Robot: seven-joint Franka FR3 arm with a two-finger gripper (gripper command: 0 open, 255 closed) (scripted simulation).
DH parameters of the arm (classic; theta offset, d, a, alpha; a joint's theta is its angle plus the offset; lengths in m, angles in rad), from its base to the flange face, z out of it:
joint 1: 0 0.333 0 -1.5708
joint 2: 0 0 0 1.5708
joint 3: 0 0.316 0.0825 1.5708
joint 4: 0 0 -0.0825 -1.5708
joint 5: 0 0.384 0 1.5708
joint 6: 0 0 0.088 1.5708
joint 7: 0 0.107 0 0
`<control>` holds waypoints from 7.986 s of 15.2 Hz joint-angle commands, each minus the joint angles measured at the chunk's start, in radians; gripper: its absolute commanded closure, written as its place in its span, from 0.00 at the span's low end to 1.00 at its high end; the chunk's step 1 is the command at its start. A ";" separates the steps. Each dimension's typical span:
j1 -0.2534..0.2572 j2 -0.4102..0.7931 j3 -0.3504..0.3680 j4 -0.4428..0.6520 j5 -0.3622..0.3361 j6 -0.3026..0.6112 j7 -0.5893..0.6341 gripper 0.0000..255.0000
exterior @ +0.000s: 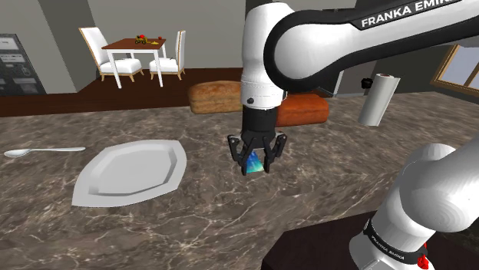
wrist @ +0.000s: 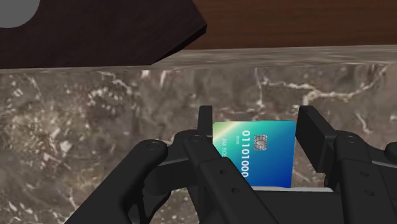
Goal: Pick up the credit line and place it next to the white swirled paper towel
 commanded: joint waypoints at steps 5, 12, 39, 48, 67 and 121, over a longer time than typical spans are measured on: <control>-0.002 -0.022 -0.019 0.064 -0.011 -0.085 0.010 1.00; -0.006 -0.029 -0.038 0.150 -0.025 -0.179 0.024 1.00; -0.028 0.049 -0.081 0.572 -0.072 -0.521 0.092 1.00; -0.048 -0.025 -0.193 0.555 -0.107 -0.607 -0.025 1.00; -0.129 -0.148 -0.598 0.466 -0.380 -0.703 -0.506 1.00; -0.461 0.850 -1.454 1.125 -0.179 -0.507 -1.688 1.00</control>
